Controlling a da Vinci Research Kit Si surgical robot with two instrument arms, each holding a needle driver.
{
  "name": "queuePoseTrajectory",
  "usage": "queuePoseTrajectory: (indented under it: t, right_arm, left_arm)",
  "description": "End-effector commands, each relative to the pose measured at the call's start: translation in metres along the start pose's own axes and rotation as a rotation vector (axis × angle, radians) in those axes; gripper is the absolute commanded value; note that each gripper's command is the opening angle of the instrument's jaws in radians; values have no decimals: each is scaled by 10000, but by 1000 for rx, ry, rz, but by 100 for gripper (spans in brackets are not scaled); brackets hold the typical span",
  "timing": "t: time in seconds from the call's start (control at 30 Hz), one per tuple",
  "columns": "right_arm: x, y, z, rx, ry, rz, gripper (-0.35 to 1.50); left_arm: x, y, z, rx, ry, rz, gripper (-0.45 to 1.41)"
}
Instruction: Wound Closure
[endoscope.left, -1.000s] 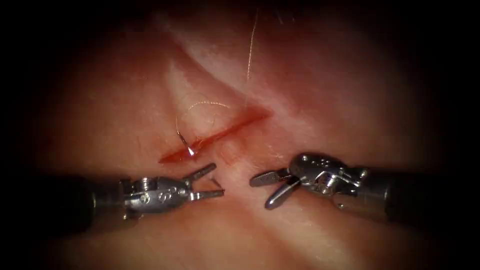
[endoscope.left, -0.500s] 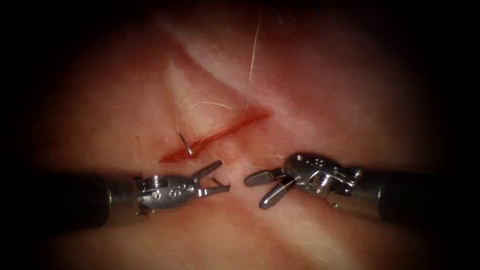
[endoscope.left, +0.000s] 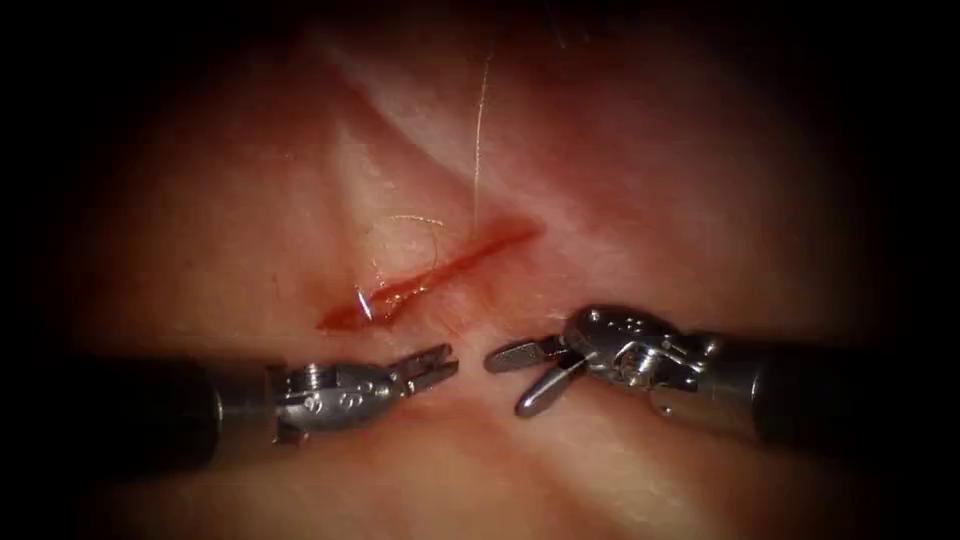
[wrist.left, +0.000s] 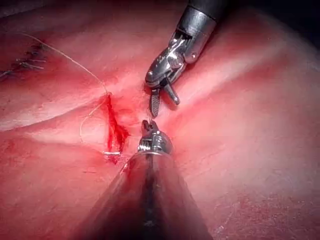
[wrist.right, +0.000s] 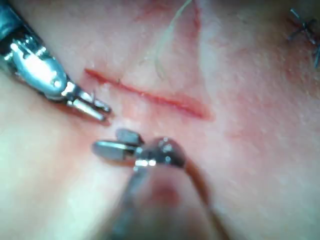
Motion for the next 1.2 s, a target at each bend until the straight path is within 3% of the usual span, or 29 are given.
queuePoseTrajectory:
  t: [0.03, 0.4, 0.77, 1.2]
  right_arm:
    - [1, 6, 6, 2, 0, -2, 83]
    - [1, 6, 6, 3, -1, -2, 81]
    - [-3, 10, 5, 6, -5, -5, 79]
    - [-9, 12, 8, 6, -6, -10, 78]
  left_arm:
    - [0, 4, 7, -18, 10, -19, -45]
    - [30, 31, -3, -191, 141, -228, -45]
    - [72, 51, -24, -320, 211, -242, -45]
    - [97, 19, -51, -188, 191, 15, -45]
